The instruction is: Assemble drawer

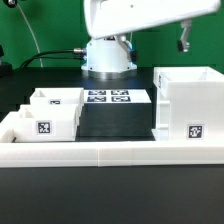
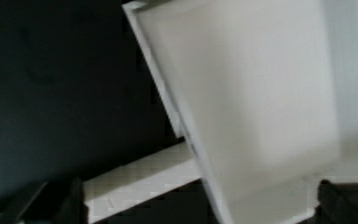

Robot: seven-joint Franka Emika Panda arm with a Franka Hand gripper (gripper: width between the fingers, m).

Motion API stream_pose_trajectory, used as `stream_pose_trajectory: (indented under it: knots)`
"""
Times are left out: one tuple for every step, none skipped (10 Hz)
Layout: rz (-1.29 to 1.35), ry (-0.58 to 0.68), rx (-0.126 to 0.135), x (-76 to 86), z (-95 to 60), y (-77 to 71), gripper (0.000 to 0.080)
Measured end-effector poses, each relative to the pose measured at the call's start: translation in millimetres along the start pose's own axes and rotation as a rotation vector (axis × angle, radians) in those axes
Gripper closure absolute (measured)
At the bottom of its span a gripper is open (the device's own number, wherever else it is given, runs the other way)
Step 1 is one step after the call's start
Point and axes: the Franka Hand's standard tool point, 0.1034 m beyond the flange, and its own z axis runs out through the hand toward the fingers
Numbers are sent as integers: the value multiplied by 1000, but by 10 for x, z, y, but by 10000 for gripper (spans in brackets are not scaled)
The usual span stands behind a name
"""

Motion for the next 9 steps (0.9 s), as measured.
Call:
stream_pose_trajectory:
  knots:
    - [-52,-4,-13,-7,9,25,151]
    - [-142,-5,-17,-7,12,28,151]
    - [-229,-17,-35,-17,19,60,151]
    - [-315,-41,-77,-41,29,117,151]
    - [-348,-64,-105,-68,27,204,151]
    - [-342,-65,-130,-86,38,322,151]
    - [-310,-57,-153,-137,76,457,151]
    - [-289,-29,-169,-177,123,634,151]
    - [-310,-18,-184,-214,179,828,151]
